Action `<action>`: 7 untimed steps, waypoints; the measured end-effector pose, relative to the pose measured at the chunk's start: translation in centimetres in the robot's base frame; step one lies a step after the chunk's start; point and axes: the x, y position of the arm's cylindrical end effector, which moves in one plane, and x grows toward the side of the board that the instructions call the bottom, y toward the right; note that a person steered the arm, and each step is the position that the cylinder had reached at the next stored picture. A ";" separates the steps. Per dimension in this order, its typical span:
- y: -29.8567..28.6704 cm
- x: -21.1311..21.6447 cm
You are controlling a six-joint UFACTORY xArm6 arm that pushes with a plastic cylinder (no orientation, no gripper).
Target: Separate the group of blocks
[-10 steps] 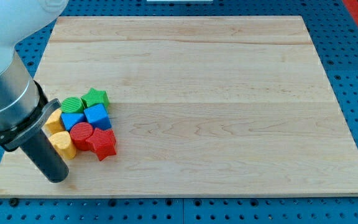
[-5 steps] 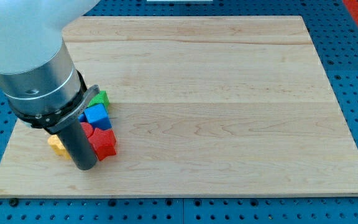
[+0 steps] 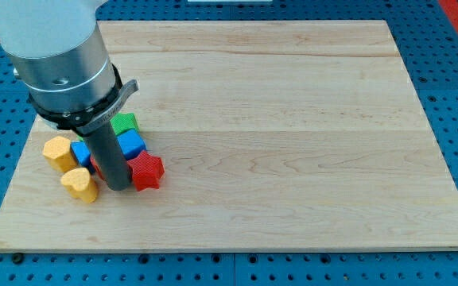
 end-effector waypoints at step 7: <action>-0.8 -5.3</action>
